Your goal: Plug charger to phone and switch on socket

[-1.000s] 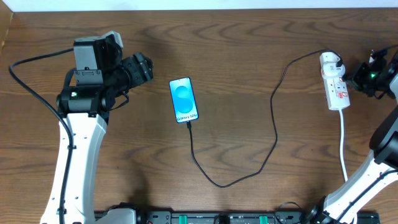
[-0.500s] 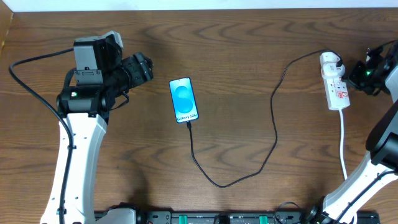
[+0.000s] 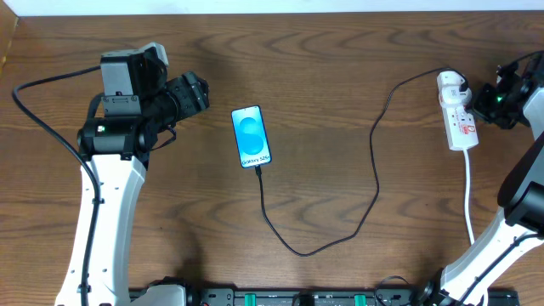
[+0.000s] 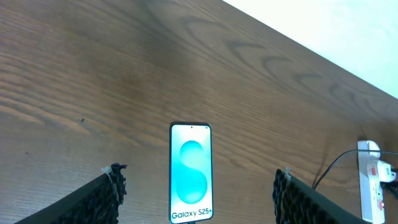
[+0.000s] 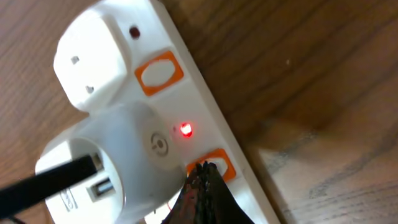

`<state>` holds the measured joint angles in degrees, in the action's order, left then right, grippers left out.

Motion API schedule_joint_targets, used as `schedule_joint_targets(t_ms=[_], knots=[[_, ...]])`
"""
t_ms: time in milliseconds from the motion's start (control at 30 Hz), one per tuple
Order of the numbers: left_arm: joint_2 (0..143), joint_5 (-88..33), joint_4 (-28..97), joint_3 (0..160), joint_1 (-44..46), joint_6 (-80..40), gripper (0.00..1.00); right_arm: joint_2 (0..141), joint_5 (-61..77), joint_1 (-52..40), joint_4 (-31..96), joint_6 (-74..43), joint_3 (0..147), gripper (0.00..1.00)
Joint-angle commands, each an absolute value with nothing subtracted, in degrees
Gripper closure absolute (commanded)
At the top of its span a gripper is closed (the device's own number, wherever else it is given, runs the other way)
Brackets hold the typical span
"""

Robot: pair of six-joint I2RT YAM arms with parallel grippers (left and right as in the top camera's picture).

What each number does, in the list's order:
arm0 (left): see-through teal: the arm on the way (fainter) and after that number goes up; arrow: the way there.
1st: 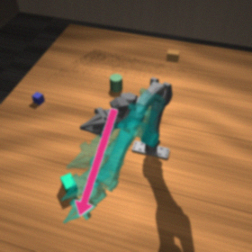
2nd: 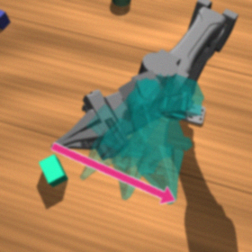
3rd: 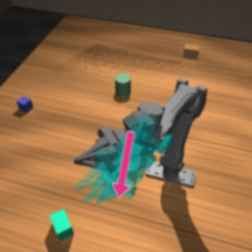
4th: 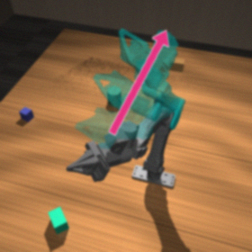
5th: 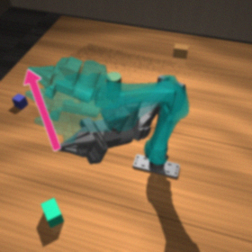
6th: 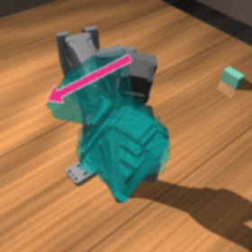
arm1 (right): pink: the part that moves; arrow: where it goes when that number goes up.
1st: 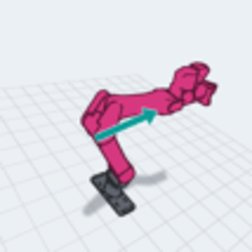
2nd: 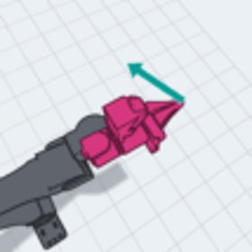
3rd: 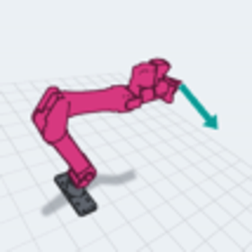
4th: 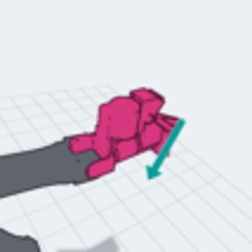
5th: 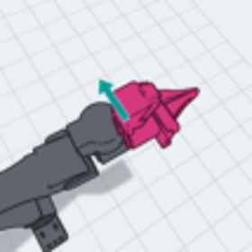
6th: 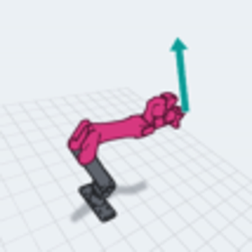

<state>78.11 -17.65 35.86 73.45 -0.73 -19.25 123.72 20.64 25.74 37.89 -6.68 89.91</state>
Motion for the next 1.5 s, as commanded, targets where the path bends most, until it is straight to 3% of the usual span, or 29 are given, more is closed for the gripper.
schedule_joint_targets(t_ms=[0, 500, 933, 1100, 1333, 1400, 1467], knots=[[77.69, -17.28, 35.99, 74.87, -0.91, -18.68, 0.23, 126.80, 22.39, 22.65, 39.44, -4.19, 87.31, 0.99], [77.69, -17.26, 36.01, 74.87, -0.91, -18.68, 0.23, 124.97, 19.44, 28.47, 39.72, -5.76, 92.33, 0.99], [77.69, -17.28, 35.99, 74.87, -0.91, -18.68, 0.23, 103.50, 28.93, 33.01, 44.53, -4.36, 96.36, 0.94], [77.69, -17.28, 36.01, 74.87, -0.91, -18.68, 0.22, 92.47, 30.87, 26.09, 50.63, 0.25, 96.36, 0.92], [77.69, -17.26, 36.01, 74.87, -0.91, -18.68, 0.22, 81.84, 15.05, 7.20, 59.22, 0.71, 96.36, 0.87], [77.69, -17.26, 36.01, 74.87, -0.91, -18.68, 0.23, 80.55, 13.19, 3.31, 60.53, -0.03, 96.36, 0.80], [77.69, -17.28, 36.01, 74.87, -0.91, -18.68, 0.22, 79.64, 12.75, 0.08, 61.65, -0.38, 96.36, 0.62]])
